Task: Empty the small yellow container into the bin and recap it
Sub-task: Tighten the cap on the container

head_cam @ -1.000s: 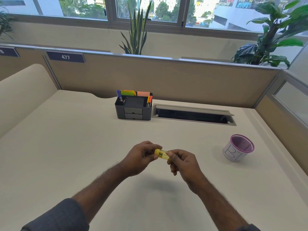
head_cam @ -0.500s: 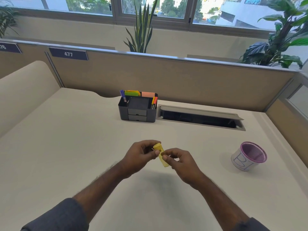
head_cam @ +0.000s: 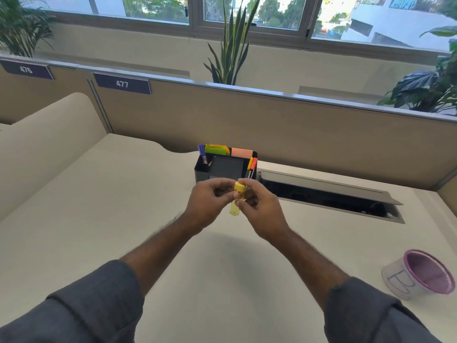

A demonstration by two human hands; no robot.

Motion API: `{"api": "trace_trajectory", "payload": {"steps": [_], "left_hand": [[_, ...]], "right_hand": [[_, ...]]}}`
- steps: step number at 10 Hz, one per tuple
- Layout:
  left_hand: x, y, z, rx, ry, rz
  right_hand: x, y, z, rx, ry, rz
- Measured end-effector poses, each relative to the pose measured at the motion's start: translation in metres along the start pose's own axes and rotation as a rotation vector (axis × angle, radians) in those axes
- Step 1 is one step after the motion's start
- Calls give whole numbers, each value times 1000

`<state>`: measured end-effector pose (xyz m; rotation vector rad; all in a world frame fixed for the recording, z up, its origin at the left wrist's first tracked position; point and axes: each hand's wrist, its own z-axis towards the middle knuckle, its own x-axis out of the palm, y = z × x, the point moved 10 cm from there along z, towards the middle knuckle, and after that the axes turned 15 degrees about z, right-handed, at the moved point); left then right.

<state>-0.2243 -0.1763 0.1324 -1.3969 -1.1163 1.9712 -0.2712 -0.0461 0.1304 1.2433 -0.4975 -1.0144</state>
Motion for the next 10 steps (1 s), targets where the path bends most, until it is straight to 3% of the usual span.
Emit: {"api": "trace_trajectory", "payload": {"steps": [2, 5, 7, 10], "left_hand": [[-49, 18, 66, 64, -91, 57], [-72, 85, 134, 11, -198, 104], [-49, 115, 142, -2, -111, 255], [-42, 118, 129, -20, -73, 408]], "right_hand": [[35, 6, 78, -102, -9, -1], [82, -40, 154, -5, -14, -68], [87, -75, 157, 37, -23, -322], [80, -71, 146, 41, 6, -363]]}}
